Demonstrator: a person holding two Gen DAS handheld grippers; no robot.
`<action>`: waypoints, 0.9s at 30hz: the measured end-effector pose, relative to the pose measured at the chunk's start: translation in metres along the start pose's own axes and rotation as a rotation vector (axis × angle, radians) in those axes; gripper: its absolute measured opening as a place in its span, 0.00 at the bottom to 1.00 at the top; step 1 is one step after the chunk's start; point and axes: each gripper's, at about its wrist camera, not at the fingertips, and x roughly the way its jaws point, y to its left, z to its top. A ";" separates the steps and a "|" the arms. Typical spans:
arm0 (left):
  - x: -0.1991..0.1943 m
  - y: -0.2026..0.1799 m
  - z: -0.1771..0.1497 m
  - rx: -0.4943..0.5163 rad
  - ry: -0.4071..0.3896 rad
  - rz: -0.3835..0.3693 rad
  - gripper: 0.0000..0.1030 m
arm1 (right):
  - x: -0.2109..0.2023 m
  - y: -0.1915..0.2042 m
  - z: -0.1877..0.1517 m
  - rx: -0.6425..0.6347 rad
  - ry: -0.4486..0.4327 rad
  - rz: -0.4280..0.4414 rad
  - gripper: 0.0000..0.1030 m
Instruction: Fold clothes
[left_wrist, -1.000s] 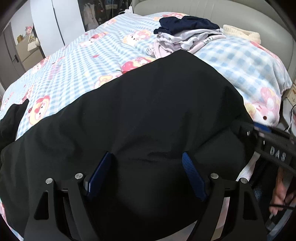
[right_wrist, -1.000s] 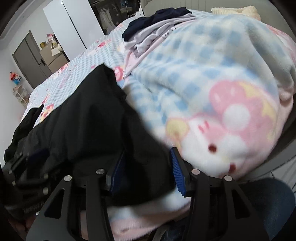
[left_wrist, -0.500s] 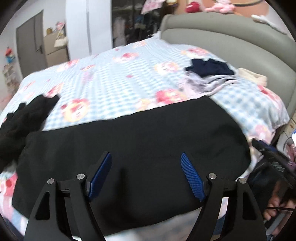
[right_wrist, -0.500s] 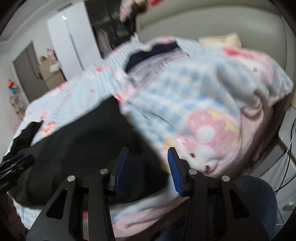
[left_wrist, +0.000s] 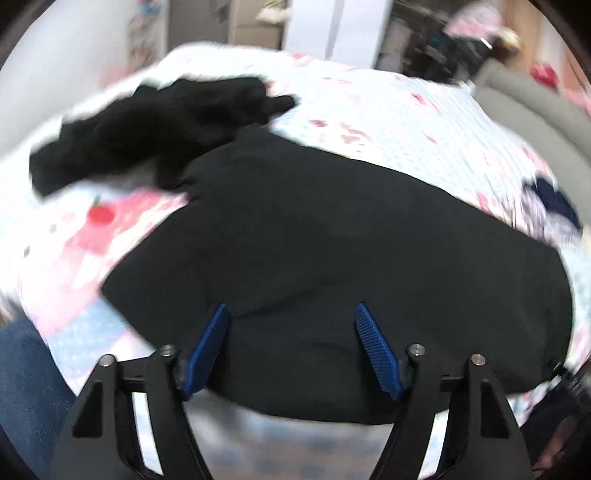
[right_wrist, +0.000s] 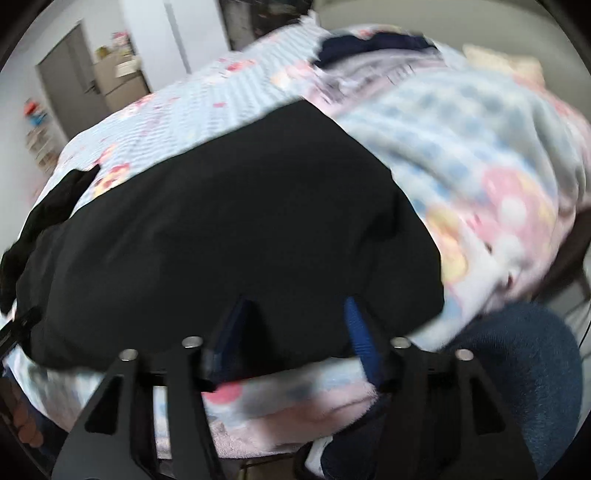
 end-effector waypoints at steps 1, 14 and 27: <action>0.001 0.014 0.003 -0.028 -0.001 0.035 0.69 | 0.002 0.002 0.000 -0.009 0.003 -0.006 0.57; -0.035 0.071 -0.005 -0.171 -0.115 -0.104 0.66 | -0.021 0.011 0.003 -0.029 -0.148 0.041 0.63; -0.008 0.015 -0.020 0.081 0.043 -0.121 0.37 | 0.006 0.077 -0.015 -0.302 -0.095 -0.023 0.65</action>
